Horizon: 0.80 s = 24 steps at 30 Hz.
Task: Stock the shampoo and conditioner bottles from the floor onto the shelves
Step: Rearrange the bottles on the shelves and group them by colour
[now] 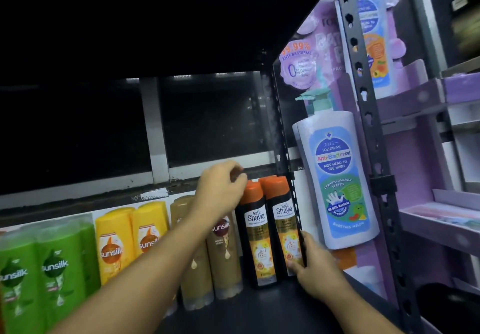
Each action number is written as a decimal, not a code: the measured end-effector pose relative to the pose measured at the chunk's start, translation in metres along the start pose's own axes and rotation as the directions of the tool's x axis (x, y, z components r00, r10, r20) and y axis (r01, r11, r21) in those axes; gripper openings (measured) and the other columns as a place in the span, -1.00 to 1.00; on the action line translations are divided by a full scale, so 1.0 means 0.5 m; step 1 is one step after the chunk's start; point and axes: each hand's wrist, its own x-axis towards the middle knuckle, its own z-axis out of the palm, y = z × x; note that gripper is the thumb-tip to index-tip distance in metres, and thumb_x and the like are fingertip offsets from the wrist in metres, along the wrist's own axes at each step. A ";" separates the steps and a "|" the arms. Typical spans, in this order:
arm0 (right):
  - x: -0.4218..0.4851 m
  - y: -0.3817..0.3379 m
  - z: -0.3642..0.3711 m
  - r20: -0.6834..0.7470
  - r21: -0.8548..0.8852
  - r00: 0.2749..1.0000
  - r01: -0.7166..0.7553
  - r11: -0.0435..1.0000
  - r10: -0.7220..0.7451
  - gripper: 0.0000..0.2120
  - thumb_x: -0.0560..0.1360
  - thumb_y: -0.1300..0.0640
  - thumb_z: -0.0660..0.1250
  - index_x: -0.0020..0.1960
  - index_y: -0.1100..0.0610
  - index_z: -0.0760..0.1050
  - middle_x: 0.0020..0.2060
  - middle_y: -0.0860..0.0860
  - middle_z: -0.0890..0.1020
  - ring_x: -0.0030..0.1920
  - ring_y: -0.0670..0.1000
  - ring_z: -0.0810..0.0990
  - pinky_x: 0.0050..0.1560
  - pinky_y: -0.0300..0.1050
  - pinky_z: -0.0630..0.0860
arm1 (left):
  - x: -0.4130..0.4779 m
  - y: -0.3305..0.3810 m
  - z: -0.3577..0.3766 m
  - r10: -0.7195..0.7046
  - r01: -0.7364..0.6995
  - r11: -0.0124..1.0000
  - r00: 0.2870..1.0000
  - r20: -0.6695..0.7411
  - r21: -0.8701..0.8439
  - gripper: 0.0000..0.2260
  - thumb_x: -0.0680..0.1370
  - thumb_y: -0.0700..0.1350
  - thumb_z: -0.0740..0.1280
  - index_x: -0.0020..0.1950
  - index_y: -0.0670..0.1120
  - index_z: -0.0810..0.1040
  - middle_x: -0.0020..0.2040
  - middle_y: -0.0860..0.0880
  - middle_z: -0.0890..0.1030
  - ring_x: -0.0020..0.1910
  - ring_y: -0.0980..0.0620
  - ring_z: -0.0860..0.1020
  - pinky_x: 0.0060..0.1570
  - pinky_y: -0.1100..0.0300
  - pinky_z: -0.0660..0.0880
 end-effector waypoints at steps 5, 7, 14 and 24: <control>0.003 0.003 0.001 0.010 0.035 1.000 -0.007 0.999 0.007 -0.44 0.52 0.15 0.47 0.42 -0.08 0.32 0.07 -0.20 0.62 0.12 -0.15 0.57 0.21 -0.20 0.46 | 0.148 -0.019 0.023 -0.133 0.065 0.980 0.916 0.378 0.188 -0.67 0.58 0.10 0.40 0.31 0.03 0.59 0.24 -0.01 0.58 0.14 -0.02 0.57 0.07 0.06 0.59; 0.003 0.004 0.001 0.005 0.043 1.000 0.001 0.999 -0.001 -0.43 0.52 0.13 0.47 0.42 -0.11 0.31 0.09 -0.20 0.62 0.13 -0.17 0.56 0.19 -0.24 0.44 | 0.177 -0.026 0.034 -0.181 0.115 0.980 0.846 0.501 0.161 -0.68 0.58 0.09 0.41 0.28 0.00 0.60 0.20 -0.02 0.59 0.08 -0.04 0.62 0.04 0.03 0.66; 0.007 0.005 -0.003 0.022 0.077 1.000 0.011 0.997 -0.012 -0.45 0.50 0.11 0.48 0.35 -0.21 0.29 -0.06 -0.31 0.59 -0.02 -0.30 0.55 0.08 -0.32 0.43 | 0.216 -0.036 0.055 -0.216 0.140 0.976 0.748 0.628 0.169 -0.73 0.54 0.00 0.46 0.19 -0.09 0.67 0.07 -0.11 0.68 -0.06 -0.09 0.73 -0.10 0.06 0.71; 0.004 -0.005 -0.005 0.017 0.065 1.000 -0.011 0.998 0.010 -0.41 0.50 0.12 0.48 0.41 -0.15 0.28 0.00 -0.26 0.62 0.01 -0.26 0.56 0.10 -0.32 0.43 | 0.226 -0.050 0.059 -0.152 0.078 0.987 0.764 0.627 0.143 -0.77 0.55 0.01 0.47 0.07 -0.12 0.72 -0.05 -0.08 0.74 -0.14 -0.05 0.75 -0.07 0.01 0.71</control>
